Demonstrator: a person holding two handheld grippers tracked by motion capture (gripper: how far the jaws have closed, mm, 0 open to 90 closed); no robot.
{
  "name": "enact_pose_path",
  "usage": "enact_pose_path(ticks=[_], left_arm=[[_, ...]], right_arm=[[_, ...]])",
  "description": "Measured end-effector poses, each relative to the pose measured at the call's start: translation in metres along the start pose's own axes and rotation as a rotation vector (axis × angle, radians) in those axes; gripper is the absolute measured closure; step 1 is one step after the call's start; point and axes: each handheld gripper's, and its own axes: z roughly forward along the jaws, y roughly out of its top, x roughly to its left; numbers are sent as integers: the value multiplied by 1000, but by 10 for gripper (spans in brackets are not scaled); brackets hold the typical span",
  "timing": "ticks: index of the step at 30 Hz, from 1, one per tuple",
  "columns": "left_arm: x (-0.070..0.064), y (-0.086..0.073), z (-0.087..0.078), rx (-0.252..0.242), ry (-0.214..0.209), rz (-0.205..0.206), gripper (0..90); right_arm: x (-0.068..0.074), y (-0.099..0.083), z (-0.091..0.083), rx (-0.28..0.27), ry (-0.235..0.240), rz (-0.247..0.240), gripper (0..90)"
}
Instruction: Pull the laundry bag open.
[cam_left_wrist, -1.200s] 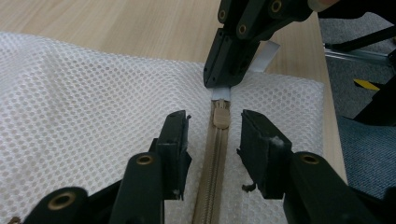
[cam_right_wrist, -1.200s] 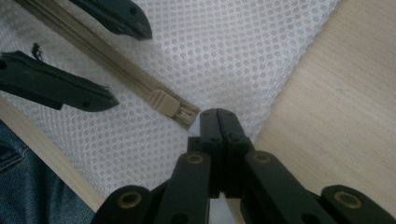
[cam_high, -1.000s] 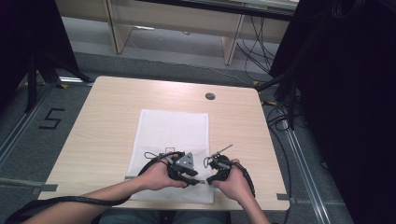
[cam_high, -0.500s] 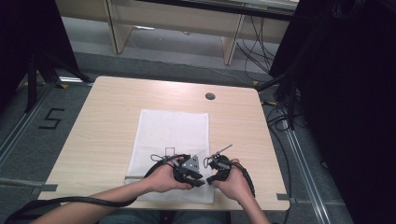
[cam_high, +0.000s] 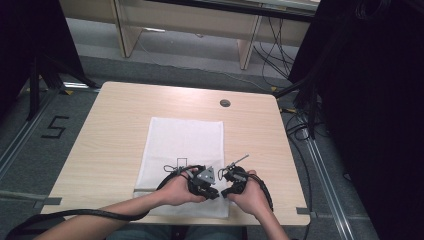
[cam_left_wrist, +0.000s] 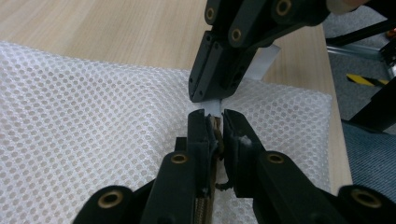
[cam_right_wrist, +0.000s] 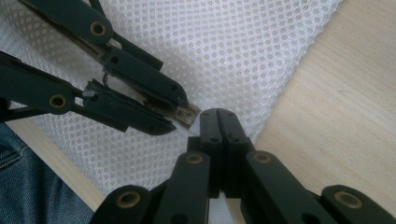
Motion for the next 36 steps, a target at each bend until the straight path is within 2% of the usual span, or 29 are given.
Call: enact_pose_path(ticks=[1, 3, 13, 14, 16, 17, 19, 20, 23, 25, 27, 29, 31, 34, 36], left_arm=[[0, 0, 0, 2, -4, -23, 813], [2, 0, 0, -1, -12, -30, 814], [2, 2, 0, 6, -5, -15, 814], [1, 2, 0, 4, -6, -30, 814], [1, 2, 0, 5, -5, -13, 814], [0, 2, 0, 4, -4, -24, 815], [0, 3, 0, 5, 0, -15, 815], [0, 4, -1, 6, 1, 3, 815], [0, 5, -1, 3, 0, -13, 816], [1, 6, -2, 5, 3, -1, 816], [0, 6, -3, 9, 6, -18, 817], [-1, 7, -3, 11, 7, -18, 818], [0, 7, -3, 12, 11, 4, 818], [-2, 7, -3, 19, 14, -3, 819], [-2, 7, -4, 26, 16, 15, 819]], right_arm=[[0, 0, 0, 0, 0, 1, 900], [-1, 0, 0, 0, 2, 5, 900], [0, 0, 1, -9, 2, 7, 900], [0, 0, 1, -8, 1, 6, 900], [1, 0, 0, -4, 0, 14, 900], [0, 0, 0, 0, 0, 0, 900], [0, 0, 0, 0, 0, 0, 900], [0, 0, 0, 0, 1, 1, 900], [1, 0, 0, 8, -1, 14, 900], [1, 1, 0, 5, -8, 2, 900], [1, 1, 0, 9, -10, 2, 900], [2, 1, 0, 9, -10, 2, 900], [1, 1, 0, 9, -9, 2, 900], [2, 1, 0, 12, -8, 3, 900], [2, 1, 0, 12, -7, 1, 900]])
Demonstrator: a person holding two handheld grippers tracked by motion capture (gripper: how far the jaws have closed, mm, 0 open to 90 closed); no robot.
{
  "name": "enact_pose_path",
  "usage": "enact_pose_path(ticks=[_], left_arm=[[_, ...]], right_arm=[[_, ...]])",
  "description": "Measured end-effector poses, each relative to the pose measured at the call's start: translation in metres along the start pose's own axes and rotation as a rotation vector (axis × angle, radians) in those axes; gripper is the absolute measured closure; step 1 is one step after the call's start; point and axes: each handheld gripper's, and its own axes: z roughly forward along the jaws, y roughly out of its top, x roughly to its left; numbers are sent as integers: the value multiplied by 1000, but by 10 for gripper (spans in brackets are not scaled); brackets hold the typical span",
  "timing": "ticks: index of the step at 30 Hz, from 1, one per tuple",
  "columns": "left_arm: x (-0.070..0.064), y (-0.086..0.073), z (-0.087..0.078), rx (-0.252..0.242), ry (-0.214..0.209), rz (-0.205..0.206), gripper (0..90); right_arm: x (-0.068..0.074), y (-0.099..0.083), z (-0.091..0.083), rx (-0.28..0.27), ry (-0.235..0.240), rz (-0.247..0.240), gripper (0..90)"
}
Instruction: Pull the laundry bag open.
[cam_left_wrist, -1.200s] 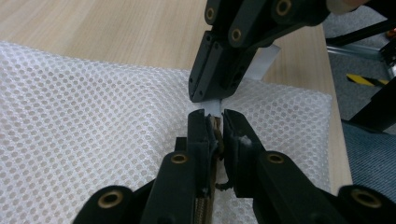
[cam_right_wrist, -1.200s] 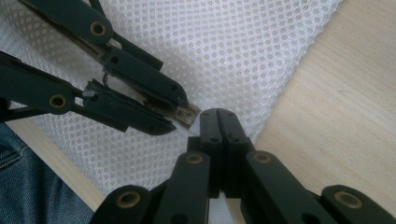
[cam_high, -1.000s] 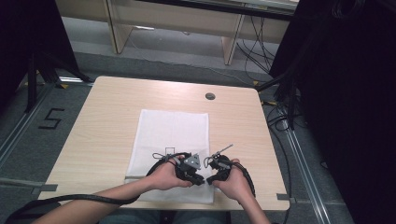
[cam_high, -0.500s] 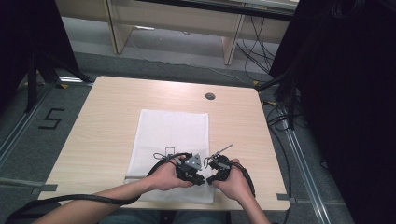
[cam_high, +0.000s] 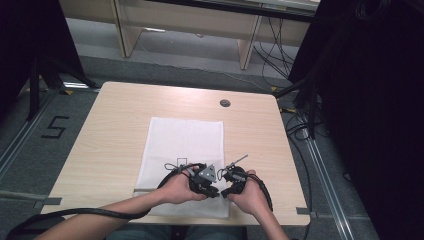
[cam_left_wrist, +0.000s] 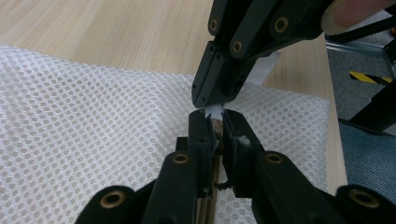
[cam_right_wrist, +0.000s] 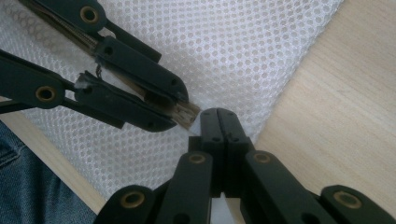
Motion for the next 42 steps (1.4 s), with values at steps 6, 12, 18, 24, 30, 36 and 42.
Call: enact_pose_path(ticks=[6, 12, 18, 24, 30, 36, 42], left_arm=[[-1, -1, -5, 11, 10, 5, 819], [-2, -1, -7, 21, 15, 14, 819], [-1, -3, -11, 19, 11, 10, 819], [-2, -6, -12, 4, 15, 6, 819], [-1, -8, -18, 10, 21, 5, 819], [-1, -11, -21, 18, 26, 20, 819], [-2, -10, -21, 12, 24, 28, 819]], right_arm=[[0, 0, 0, 2, -2, -1, 900], [0, 0, 0, 1, 0, 0, 900], [0, 0, 0, -1, 1, 0, 900], [0, 0, 0, -2, 0, -1, 900], [-1, 0, 0, -4, 0, -1, 900], [0, 0, 0, -3, -1, 0, 900], [0, 0, 0, -6, -3, -2, 900]])
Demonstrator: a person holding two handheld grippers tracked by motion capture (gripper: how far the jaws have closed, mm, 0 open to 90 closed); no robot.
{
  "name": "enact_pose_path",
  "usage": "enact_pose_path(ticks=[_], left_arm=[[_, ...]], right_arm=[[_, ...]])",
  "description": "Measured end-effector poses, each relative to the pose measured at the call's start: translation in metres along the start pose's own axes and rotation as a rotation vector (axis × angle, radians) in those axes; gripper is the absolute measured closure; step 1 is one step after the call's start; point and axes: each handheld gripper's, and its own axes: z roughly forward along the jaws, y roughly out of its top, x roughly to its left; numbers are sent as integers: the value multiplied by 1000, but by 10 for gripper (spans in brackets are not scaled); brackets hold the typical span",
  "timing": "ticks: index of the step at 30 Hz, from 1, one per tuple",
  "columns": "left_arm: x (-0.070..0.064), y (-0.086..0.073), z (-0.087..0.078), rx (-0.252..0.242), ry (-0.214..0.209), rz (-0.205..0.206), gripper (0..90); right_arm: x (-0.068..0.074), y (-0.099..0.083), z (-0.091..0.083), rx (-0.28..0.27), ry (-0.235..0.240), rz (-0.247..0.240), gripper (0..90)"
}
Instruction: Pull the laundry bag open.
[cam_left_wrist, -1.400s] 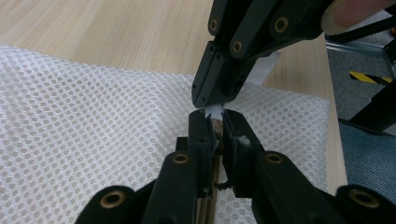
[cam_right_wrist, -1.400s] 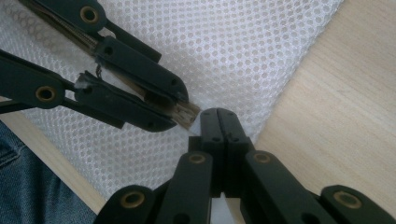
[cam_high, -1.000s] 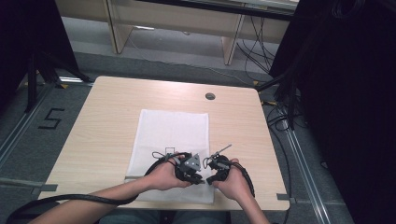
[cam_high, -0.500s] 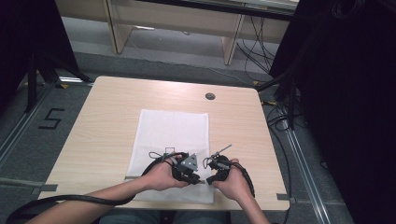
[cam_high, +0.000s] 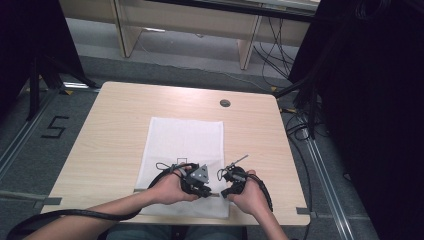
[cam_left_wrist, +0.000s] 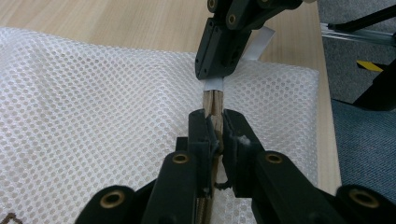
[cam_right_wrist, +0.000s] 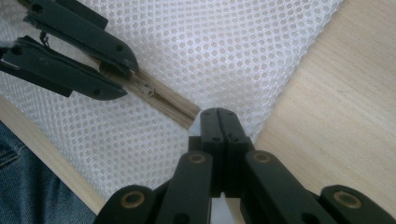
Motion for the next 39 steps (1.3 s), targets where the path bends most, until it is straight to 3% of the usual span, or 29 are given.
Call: enact_pose_path(ticks=[4, 5, 6, 10, 18, 19, 22, 26, 29, 31, 32, 33, 35, 39], left_arm=[[0, -1, -2, 11, -3, -13, 819], [1, -1, -3, 10, 6, 4, 819], [0, -2, -4, 4, 2, -13, 819], [0, -3, -6, 7, 8, 6, 819], [-1, -6, -7, 1, 11, -10, 819], [1, -6, -8, 8, 10, 5, 818], [0, -8, -10, -4, 6, -20, 819], [0, -8, -10, -6, 9, 1, 818], [-1, -9, -11, -6, 10, -17, 818], [1, -10, -13, -5, 14, 1, 818], [0, -11, -14, 0, 18, -13, 818], [1, -12, -15, -7, 11, -18, 818], [2, -13, -17, -5, 15, -3, 818], [1, -15, -18, -6, 14, -19, 818]], right_arm=[[-1, 0, 0, 1, 2, 0, 900], [0, 0, 0, 2, 3, 1, 900], [0, 0, 0, 1, 1, 2, 900], [0, 0, 0, 6, 2, 4, 900], [0, 0, 0, 1, -1, 4, 900], [0, 0, 0, 1, -1, 5, 900], [0, 0, 0, 3, -1, 6, 900], [0, 0, 0, 1, -4, 4, 900], [1, 0, 0, 2, -9, 3, 900], [2, 1, 0, 16, -22, 17, 900], [4, 1, 0, 15, -21, 33, 900], [3, 1, 0, 9, -22, 17, 900], [3, 1, 0, 22, -22, 28, 900], [3, 1, 0, 21, -22, 29, 900]])
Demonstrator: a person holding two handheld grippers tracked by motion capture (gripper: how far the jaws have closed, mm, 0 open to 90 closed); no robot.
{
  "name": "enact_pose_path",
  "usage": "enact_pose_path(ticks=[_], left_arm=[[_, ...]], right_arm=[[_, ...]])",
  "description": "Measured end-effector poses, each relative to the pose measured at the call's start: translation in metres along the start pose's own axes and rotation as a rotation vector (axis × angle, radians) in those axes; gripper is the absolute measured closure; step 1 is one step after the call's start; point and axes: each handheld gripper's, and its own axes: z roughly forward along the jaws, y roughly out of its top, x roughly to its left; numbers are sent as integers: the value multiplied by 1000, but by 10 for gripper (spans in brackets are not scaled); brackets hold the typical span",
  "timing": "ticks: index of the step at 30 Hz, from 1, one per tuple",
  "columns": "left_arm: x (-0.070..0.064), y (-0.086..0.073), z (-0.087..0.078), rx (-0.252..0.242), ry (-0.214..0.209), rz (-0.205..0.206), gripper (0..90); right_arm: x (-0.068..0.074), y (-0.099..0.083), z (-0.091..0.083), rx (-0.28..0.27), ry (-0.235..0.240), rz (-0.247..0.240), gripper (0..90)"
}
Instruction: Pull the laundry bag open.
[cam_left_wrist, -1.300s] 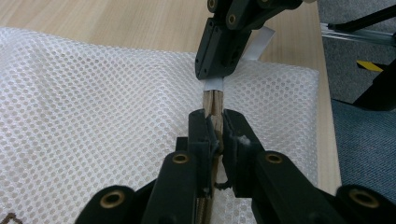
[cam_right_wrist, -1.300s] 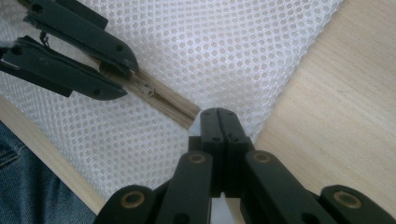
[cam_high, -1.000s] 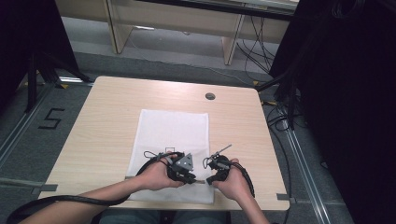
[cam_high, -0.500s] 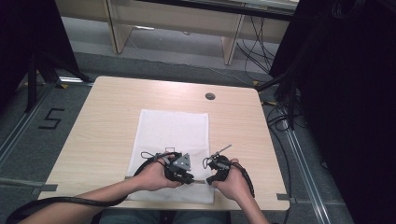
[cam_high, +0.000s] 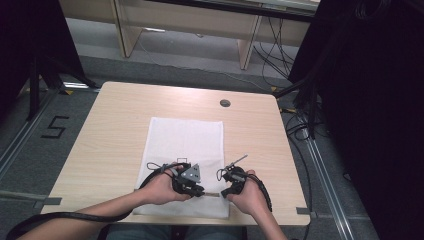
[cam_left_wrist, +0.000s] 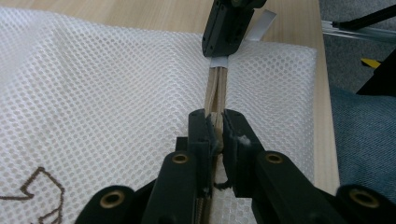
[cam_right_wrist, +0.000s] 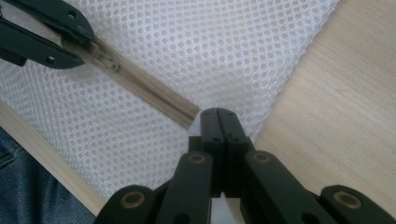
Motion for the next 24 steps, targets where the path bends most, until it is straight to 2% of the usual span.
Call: enact_pose_path(ticks=[3, 4, 8, 10, 12, 13, 16, 17, 18, 20, 21, 24], left_arm=[[0, -1, -2, 5, 5, 14, 818], [0, -1, -2, 5, 5, 2, 818], [1, -3, -4, 6, 7, 14, 818], [0, -3, -5, 3, 1, 3, 818], [1, -3, -6, 10, 9, 21, 818], [0, -4, -6, 2, 7, 2, 818], [0, -4, -7, 7, 4, 1, 818], [0, -5, -8, 5, 11, 12, 818], [0, -5, -8, 3, 9, 4, 817], [1, -6, -8, 0, 12, 14, 818], [0, -6, -9, 2, 8, 2, 818], [1, -7, -9, -1, 9, 15, 817]], right_arm=[[-1, -1, 0, -13, 4, -15, 900], [-1, -1, 0, -11, 4, -8, 900], [-1, -1, 0, -12, 6, -15, 900], [-1, -1, 0, -12, 6, -15, 900], [-1, -1, 0, -10, 3, -8, 900], [-1, -1, 0, -9, 2, -8, 900], [-1, -1, 0, -12, 4, -16, 900], [-2, -1, 0, -13, 5, -22, 900], [-1, -1, 0, -13, 5, -22, 900], [-1, -1, 0, -10, 3, -14, 900], [-1, -1, 0, -11, 4, -15, 900], [-1, -1, 0, -11, 3, -15, 900]])
